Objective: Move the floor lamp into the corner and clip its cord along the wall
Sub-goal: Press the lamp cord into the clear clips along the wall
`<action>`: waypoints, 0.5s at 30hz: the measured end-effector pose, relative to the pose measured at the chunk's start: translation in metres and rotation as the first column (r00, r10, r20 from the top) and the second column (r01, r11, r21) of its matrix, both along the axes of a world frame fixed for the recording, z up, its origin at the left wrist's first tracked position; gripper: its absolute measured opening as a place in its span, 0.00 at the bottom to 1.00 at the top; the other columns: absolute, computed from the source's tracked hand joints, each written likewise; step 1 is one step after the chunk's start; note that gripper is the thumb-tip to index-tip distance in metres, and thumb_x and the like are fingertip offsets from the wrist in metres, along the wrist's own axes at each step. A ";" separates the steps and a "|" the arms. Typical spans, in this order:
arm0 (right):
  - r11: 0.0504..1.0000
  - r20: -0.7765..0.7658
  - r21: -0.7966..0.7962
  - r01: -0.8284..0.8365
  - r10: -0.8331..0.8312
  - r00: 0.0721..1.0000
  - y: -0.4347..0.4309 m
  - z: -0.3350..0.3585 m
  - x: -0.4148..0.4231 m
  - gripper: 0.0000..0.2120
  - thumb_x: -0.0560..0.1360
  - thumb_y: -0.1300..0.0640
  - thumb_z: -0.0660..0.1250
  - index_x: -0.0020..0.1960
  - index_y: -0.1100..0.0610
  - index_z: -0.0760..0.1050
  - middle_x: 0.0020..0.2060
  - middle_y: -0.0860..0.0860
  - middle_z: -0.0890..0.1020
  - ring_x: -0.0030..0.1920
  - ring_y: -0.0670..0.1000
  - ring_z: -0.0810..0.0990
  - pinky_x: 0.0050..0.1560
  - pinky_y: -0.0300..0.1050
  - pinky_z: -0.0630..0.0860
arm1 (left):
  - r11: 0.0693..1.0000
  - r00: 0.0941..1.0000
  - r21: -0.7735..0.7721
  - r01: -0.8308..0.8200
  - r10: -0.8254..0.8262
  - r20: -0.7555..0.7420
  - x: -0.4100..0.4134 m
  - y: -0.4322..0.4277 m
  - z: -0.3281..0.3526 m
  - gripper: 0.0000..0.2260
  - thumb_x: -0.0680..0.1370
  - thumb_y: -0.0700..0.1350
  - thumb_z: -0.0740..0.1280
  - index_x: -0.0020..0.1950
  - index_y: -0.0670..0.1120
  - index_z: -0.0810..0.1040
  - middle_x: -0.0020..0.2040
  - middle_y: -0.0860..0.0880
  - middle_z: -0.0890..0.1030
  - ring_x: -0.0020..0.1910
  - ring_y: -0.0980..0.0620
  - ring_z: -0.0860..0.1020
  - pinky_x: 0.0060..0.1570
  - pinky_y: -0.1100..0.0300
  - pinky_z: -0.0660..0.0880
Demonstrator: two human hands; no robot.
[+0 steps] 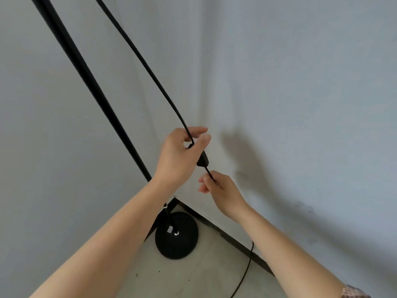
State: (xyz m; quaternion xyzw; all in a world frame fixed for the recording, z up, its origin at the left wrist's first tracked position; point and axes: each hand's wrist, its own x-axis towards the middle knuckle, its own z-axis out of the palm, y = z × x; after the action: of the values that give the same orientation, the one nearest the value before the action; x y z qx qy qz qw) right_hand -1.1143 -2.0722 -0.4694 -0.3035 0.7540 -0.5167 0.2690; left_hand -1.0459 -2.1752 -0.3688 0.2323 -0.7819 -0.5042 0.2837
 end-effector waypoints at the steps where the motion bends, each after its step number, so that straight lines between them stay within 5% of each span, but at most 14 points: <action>1: 0.999 -0.035 -0.030 0.012 -0.013 0.999 -0.001 -0.009 -0.002 0.12 0.81 0.54 0.56 0.45 0.48 0.76 0.38 0.44 0.81 0.38 0.33 0.79 0.40 0.25 0.70 | 1.000 0.999 0.009 0.020 -0.019 -0.040 0.000 0.002 -0.014 0.08 0.75 0.52 0.67 0.54 0.55 0.79 0.44 0.56 0.82 0.37 0.60 0.81 0.38 0.71 0.72; 4: 0.995 -0.123 -0.094 0.022 -0.034 0.992 -0.001 -0.029 -0.006 0.12 0.80 0.53 0.58 0.41 0.48 0.77 0.35 0.45 0.82 0.37 0.36 0.80 0.40 0.30 0.72 | 0.999 0.971 0.047 0.008 0.004 -0.239 -0.002 0.002 -0.045 0.08 0.75 0.47 0.67 0.54 0.53 0.77 0.38 0.53 0.80 0.34 0.55 0.80 0.36 0.70 0.74; 8: 0.996 -0.159 -0.085 0.031 -0.044 0.986 0.006 -0.057 -0.013 0.16 0.78 0.49 0.62 0.41 0.60 0.78 0.33 0.49 0.83 0.38 0.52 0.82 0.44 0.49 0.77 | 0.994 0.915 0.105 -0.008 0.050 -0.400 -0.010 -0.001 -0.076 0.11 0.75 0.48 0.67 0.56 0.56 0.72 0.43 0.44 0.83 0.41 0.55 0.82 0.44 0.60 0.79; 11: 0.999 -0.164 -0.028 0.046 -0.050 0.985 0.017 -0.077 -0.018 0.16 0.78 0.47 0.62 0.38 0.57 0.76 0.30 0.49 0.81 0.32 0.45 0.79 0.39 0.40 0.74 | 0.993 0.945 0.105 0.061 -0.023 -0.325 -0.017 0.001 -0.102 0.09 0.77 0.50 0.65 0.56 0.53 0.73 0.40 0.51 0.84 0.40 0.57 0.82 0.41 0.64 0.77; 15: 0.992 -0.196 0.072 0.100 -0.085 0.977 0.035 -0.091 -0.020 0.17 0.79 0.45 0.60 0.36 0.52 0.76 0.26 0.46 0.79 0.26 0.40 0.76 0.34 0.34 0.72 | 0.976 0.972 0.103 0.194 -0.177 -0.152 -0.021 0.006 -0.134 0.10 0.79 0.50 0.62 0.45 0.49 0.81 0.36 0.55 0.84 0.39 0.59 0.82 0.39 0.66 0.76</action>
State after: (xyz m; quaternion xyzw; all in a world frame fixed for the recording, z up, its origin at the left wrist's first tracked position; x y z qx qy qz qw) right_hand -1.1346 -2.0376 -0.5607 -0.3053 0.8103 -0.4656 0.1828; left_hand -1.0669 -2.1688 -0.5028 0.1380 -0.7471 -0.5887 0.2760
